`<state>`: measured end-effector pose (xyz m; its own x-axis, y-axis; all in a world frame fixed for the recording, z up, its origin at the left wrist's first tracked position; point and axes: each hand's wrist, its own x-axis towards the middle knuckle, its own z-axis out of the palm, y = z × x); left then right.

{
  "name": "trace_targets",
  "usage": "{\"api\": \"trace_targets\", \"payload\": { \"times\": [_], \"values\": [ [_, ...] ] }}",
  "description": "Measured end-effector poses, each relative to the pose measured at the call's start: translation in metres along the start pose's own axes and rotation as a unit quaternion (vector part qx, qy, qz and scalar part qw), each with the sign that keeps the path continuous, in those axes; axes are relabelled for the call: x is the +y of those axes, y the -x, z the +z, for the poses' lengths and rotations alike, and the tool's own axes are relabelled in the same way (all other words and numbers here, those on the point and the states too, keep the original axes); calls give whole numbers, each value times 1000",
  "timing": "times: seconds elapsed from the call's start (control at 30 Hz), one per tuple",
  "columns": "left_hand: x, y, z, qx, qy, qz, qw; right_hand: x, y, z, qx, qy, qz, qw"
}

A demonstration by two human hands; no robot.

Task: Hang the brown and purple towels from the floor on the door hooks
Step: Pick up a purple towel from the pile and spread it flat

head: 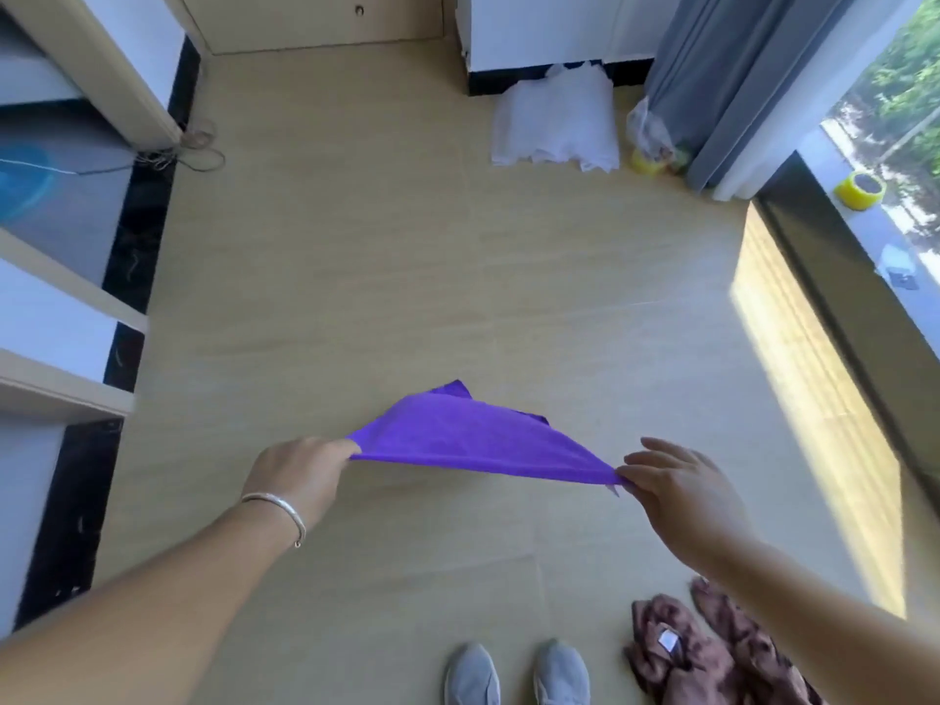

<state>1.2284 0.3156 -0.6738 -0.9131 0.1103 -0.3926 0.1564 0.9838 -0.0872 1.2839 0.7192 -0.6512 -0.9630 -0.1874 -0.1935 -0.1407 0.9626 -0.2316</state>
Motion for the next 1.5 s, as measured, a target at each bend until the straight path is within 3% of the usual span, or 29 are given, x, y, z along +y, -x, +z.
{"api": "trace_targets", "payload": {
  "times": [0.23,0.43,0.6,0.9,1.07,1.27,1.5],
  "values": [
    [-3,64,80,-111,57,-22,992,-3,42,80,-95,84,-50,991],
    [1,49,95,-98,95,-51,989,7,0,101,-197,181,-41,963],
    [-4,1,49,-55,117,-75,989,14,-73,53,-157,228,-17,961],
    [-26,-82,-142,101,128,-94,982,8,-193,-108,-24,194,45,980],
    [-34,-90,-203,169,118,-106,973,3,-216,-163,43,194,37,979],
    [-35,-70,-192,193,180,-96,960,10,-205,-158,60,152,-6,987],
    [-16,-15,-97,124,165,-41,978,35,-129,-78,-32,74,-38,996]
  ]
}}
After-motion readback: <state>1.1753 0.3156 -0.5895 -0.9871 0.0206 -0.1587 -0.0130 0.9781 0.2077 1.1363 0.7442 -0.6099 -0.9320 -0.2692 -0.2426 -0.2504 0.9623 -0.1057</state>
